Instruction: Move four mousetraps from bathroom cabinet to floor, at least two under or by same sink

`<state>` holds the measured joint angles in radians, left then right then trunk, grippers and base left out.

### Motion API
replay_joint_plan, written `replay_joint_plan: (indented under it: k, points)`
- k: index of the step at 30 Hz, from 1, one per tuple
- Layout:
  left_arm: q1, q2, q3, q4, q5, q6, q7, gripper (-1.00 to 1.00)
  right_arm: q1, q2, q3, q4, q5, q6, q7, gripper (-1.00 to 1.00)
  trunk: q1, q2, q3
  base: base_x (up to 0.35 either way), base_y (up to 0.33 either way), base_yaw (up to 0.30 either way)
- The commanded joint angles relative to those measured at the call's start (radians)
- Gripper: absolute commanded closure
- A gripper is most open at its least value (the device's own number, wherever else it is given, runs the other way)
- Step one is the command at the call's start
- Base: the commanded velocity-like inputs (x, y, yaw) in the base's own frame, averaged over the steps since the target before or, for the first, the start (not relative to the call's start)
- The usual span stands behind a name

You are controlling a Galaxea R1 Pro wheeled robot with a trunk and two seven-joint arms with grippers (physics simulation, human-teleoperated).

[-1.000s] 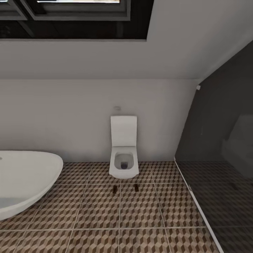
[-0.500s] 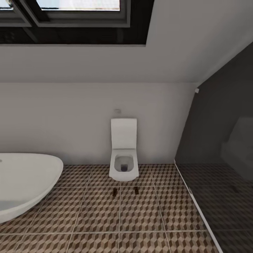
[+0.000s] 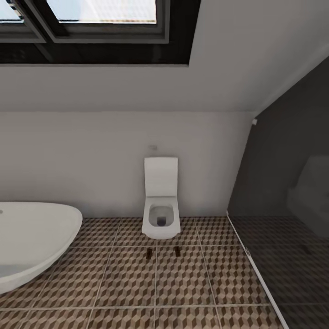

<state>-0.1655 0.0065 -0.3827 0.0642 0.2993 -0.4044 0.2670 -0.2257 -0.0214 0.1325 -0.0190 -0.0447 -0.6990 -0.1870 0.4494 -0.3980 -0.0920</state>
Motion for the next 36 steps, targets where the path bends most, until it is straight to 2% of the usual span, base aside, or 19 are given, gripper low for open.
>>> replay_joint_plan:
  k: [1,24,28,32,33,34,36]
  points:
    - [-0.002,-0.001,-0.008,0.003,0.006,-0.005,0.001,-1.0,-0.001,0.0,0.009,0.001,-0.004,-0.002,-0.005,-1.0,0.001,-0.002,0.0,0.0,0.0,0.0]
    - [-0.002,-0.004,-0.007,0.002,0.008,-0.004,0.006,-1.0,-0.001,0.007,0.01,0.0,-0.004,0.014,-0.004,-1.0,0.001,-0.002,0.009,0.0,0.0,-0.007]
    - [-0.002,-0.013,-0.005,0.004,0.01,-0.001,0.012,-1.0,-0.001,0.016,0.009,-0.001,-0.004,0.063,-0.006,-1.0,0.001,-0.002,0.009,0.0,0.0,0.0]
    - [-0.002,-0.016,0.007,0.005,0.013,0.007,0.014,-1.0,-0.001,0.027,0.009,-0.002,-0.005,0.166,-0.006,-1.0,0.001,-0.002,0.009,0.0,0.0,0.0]
    - [-0.002,-0.017,0.015,0.005,0.015,0.011,0.014,-1.0,-0.001,0.029,0.008,-0.002,-0.005,0.2,-0.006,-1.0,0.001,-0.002,0.009,0.0,0.0,0.0]
    - [-0.002,-0.018,0.037,0.005,0.021,0.022,0.014,-1.0,-0.001,0.033,0.008,-0.002,-0.005,0.272,-0.004,-1.0,0.001,-0.002,0.009,0.0,0.0,0.0]
    - [-0.002,-0.019,0.067,0.006,0.028,0.041,0.015,-1.0,-0.001,0.035,0.008,-0.002,-0.006,0.341,-0.002,-1.0,0.001,-0.002,0.009,0.0,0.0,0.0]
